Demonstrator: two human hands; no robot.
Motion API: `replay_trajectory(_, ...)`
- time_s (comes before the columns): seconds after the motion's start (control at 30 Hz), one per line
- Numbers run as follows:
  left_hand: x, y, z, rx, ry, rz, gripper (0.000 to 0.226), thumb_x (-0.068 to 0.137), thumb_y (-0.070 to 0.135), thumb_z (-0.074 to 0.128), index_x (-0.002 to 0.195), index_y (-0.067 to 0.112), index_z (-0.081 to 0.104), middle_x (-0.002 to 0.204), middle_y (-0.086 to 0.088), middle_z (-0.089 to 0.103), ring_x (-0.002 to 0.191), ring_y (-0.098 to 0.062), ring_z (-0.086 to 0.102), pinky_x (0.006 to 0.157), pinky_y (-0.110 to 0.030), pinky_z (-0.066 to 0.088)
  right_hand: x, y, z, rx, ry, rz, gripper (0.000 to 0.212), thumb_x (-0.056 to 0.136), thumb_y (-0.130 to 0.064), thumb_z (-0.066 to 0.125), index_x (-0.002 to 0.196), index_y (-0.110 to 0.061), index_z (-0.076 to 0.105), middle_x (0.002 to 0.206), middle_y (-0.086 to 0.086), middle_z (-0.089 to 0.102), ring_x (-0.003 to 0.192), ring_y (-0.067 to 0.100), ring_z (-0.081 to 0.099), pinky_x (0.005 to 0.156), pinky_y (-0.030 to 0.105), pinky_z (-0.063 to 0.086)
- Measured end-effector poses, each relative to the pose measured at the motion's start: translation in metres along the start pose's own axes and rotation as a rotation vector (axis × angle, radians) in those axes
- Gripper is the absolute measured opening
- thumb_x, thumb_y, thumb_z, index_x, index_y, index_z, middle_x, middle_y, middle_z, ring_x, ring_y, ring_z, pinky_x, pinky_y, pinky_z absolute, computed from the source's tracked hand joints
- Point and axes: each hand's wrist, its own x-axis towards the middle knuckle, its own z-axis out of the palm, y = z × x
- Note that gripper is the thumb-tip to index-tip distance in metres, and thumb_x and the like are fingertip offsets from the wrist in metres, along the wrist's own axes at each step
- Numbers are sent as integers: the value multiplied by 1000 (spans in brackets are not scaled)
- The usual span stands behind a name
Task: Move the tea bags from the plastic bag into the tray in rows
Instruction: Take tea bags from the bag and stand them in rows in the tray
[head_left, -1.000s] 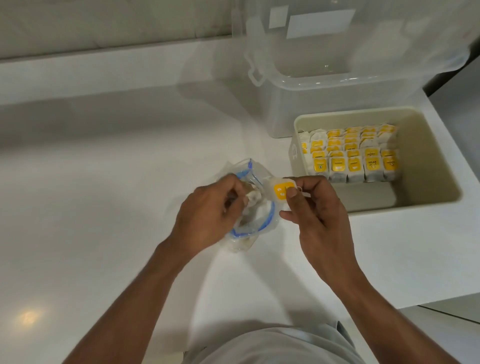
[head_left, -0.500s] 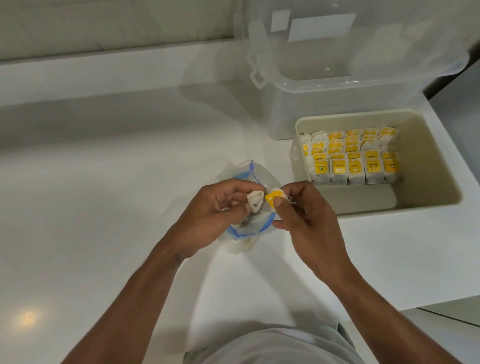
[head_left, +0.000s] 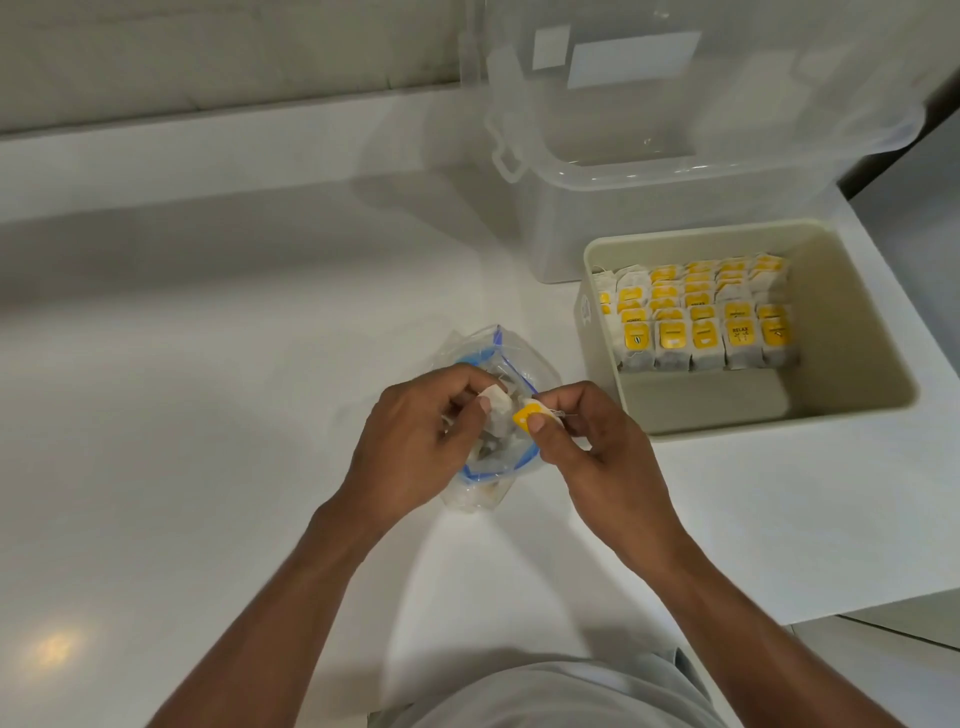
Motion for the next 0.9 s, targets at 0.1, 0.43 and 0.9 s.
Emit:
replay_trajectory(0.1, -1, 2, 0, -34, -67, -31, 18, 99, 14, 57, 101, 27, 68, 83, 8, 70, 78, -14, 69, 71, -33, 56, 1, 0, 0, 15, -17, 11, 9, 94, -33, 64, 90, -25, 63, 85, -14, 68, 86, 10, 66, 79, 43, 56)
replay_trajectory(0.43, 5, 11, 2, -349, -8, -179, 5, 92, 29, 70, 92, 25, 74, 88, 3, 74, 86, -17, 70, 83, -45, 58, 9, -3, 2, 16, -12, -10, 9, 95, -33, 63, 89, -25, 62, 87, -10, 69, 87, 12, 66, 79, 47, 56)
replay_trajectory(0.9, 16, 4, -3, -422, 64, -272, 25, 88, 13, 74, 106, 29, 72, 98, 3, 76, 93, -24, 71, 87, -50, 58, 20, -10, 6, 183, -47, 91, 12, 96, -31, 62, 98, -19, 61, 94, 2, 70, 90, 23, 69, 83, 46, 58)
